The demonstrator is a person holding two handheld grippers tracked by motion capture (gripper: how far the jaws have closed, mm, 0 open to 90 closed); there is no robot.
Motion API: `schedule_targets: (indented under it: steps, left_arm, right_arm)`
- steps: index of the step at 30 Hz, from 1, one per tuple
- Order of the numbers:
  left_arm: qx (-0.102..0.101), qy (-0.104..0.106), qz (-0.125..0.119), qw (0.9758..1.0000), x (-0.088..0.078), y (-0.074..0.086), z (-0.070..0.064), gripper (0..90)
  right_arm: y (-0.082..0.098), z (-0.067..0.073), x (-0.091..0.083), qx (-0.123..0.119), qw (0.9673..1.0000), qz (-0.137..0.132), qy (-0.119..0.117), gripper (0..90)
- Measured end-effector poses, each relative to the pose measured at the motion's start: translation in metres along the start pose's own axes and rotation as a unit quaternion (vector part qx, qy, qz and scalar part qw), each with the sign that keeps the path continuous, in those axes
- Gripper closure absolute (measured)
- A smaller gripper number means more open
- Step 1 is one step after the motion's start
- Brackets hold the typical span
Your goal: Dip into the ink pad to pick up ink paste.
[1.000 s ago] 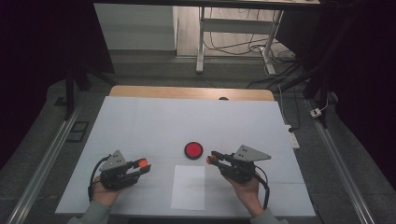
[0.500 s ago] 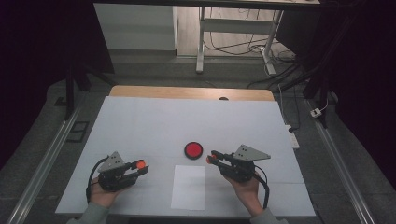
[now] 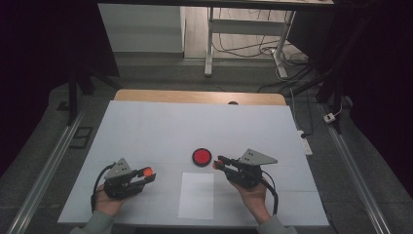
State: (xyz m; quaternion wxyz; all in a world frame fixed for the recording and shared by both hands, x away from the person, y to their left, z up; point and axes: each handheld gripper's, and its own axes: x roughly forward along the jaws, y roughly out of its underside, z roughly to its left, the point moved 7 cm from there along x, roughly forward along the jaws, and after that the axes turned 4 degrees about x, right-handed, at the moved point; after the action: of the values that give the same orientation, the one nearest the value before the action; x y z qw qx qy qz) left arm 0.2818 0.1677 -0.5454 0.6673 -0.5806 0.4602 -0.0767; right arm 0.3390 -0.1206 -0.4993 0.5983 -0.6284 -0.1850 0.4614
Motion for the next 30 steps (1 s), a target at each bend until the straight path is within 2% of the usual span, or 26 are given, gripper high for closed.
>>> schedule_targets:
  steps: [9, 20, 30]
  left_arm:
    - [-0.001, 0.002, -0.003, 1.0000, 0.000, 0.000, 0.004, 64.9]
    - [0.001, -0.003, 0.004, 1.0000, 0.002, 0.002, 0.005, 64.8]
    - [0.004, -0.003, 0.008, 1.0000, 0.004, 0.002, 0.003, 64.8]
  right_arm:
    - [-0.005, -0.010, 0.017, 0.003, 0.9997, 0.010, 0.021, 72.4]
    - [-0.003, -0.033, 0.037, 0.013, 0.9983, 0.032, 0.046, 72.4]
    - [-0.002, -0.034, 0.057, 0.009, 0.9974, 0.053, 0.049, 72.4]
